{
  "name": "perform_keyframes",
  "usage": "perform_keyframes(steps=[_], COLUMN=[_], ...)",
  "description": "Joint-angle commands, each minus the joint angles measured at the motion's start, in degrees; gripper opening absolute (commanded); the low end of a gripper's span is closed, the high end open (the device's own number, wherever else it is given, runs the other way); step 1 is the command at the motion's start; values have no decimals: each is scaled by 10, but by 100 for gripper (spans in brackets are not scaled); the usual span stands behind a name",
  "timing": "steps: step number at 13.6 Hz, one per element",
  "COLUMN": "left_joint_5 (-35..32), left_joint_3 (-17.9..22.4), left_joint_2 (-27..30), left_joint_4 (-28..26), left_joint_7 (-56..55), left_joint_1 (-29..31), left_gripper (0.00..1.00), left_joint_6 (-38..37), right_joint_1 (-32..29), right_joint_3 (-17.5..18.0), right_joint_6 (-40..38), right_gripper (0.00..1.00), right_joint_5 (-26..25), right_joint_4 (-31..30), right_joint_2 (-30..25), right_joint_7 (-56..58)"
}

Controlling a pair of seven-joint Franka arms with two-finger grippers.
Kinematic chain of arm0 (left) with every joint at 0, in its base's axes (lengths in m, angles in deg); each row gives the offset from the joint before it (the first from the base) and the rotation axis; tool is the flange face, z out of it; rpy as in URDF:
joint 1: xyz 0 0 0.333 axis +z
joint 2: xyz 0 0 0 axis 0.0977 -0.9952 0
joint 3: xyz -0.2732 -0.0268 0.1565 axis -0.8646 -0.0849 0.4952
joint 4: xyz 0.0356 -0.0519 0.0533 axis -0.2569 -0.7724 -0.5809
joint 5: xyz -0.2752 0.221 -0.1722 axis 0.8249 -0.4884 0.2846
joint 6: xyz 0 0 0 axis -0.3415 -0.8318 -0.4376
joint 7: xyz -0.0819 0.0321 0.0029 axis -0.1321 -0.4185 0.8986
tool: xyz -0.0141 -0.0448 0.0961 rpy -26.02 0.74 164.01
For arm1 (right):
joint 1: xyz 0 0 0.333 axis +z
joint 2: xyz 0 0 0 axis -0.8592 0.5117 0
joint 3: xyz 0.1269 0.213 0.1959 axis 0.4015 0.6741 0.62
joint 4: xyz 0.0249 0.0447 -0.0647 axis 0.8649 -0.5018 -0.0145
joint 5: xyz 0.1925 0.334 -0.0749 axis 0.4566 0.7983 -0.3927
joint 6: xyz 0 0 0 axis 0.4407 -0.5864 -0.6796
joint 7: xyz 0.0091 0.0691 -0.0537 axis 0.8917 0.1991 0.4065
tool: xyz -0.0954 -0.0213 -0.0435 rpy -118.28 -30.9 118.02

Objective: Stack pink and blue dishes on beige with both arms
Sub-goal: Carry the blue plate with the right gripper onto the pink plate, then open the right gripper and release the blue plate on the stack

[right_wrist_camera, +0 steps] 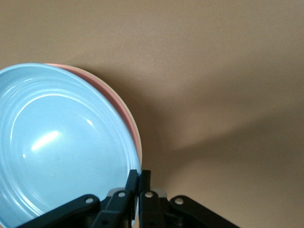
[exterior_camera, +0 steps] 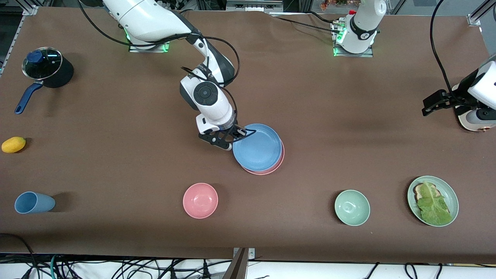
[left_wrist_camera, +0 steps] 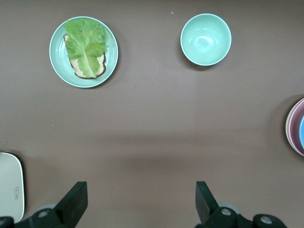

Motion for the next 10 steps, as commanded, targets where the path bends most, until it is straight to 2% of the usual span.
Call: perform_keyframes(steps=[1,10], left_joint_5=[13,10], left_joint_3=[6,6], left_joint_2=[12,5], left_joint_4=[-6,-5], left_joint_7=[15,14], left_joint_1=[-1,-2], left_gripper=[100,100], left_joint_6=[-3,6], right_joint_1=[6,8], right_joint_3=[-4,-6], right_joint_6=[7,8], right_gripper=[0,0], right_joint_5=[-18,-34], right_joint_4=[21,51], right_joint_2=[18,43], right_joint_7=[-20,-21])
